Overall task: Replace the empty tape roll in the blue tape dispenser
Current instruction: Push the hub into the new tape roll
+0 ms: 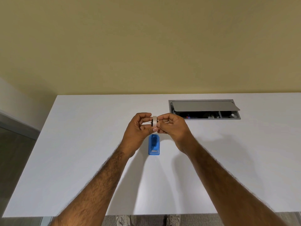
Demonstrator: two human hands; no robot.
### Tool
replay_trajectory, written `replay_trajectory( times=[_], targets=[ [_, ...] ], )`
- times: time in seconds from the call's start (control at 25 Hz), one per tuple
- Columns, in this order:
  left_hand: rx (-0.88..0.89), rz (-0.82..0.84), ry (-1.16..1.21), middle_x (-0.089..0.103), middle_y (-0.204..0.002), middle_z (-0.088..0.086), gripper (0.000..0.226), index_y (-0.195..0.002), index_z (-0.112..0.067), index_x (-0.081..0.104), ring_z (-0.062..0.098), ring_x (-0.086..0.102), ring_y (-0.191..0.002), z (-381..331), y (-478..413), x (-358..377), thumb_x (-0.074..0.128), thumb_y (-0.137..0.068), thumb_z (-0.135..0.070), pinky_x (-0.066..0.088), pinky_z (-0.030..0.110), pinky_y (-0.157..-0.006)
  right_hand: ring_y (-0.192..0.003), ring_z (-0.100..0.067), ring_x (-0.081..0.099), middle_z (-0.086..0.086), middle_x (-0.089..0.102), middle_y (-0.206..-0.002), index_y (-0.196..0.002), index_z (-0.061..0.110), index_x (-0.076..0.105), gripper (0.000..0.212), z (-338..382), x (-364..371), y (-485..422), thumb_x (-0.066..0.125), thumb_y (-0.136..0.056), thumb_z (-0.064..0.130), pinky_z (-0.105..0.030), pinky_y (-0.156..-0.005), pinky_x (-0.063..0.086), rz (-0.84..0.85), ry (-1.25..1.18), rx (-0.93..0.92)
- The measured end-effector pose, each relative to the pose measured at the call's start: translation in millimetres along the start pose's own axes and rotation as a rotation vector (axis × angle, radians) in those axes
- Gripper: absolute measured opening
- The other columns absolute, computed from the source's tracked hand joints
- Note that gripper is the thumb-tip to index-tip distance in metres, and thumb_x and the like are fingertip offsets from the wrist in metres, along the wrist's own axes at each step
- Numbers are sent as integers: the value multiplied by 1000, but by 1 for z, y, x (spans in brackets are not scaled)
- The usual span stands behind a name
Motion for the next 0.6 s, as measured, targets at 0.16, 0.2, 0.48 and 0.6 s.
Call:
replay_trajectory(
  times=[0.16,0.2,0.48,0.6],
  targets=[
    [24,43,13,68,-128,3,72,-144,-26,45,19,70,-110,2,2,-1,72,-86,7,59,32,-87,-95,-32,71,-16,69,-112,-119,15,60,32,2,-1,0,66,-90,25,-46,-85,58,141,-141,58],
    [31,43,13,68,-129,2,74,-146,-28,44,19,69,-111,3,3,-2,71,-86,7,59,33,-88,-96,-33,71,-16,69,-113,-119,14,61,33,4,-1,0,67,-89,25,-47,-86,58,163,-125,53],
    [-11,33,-101,71,-125,-2,57,-133,-20,61,19,72,-108,5,1,-4,79,-82,-2,56,43,-99,-98,-28,70,-9,71,-110,-116,18,65,35,8,-2,3,74,-82,11,-48,-89,57,175,-15,-60],
    [-35,46,-153,76,-116,1,46,-127,-20,67,21,75,-102,6,1,-9,79,-84,-9,55,46,-101,-99,-27,70,-10,72,-110,-115,17,65,34,8,-2,5,72,-83,7,-46,-90,56,201,-4,-93]
  ],
)
Point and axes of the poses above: each hand's wrist, its own y-axis away from the middle knuckle, its own x-axis out of the palm, z = x × y, the point moved 3 cm from there along -y, towards the middle knuckle
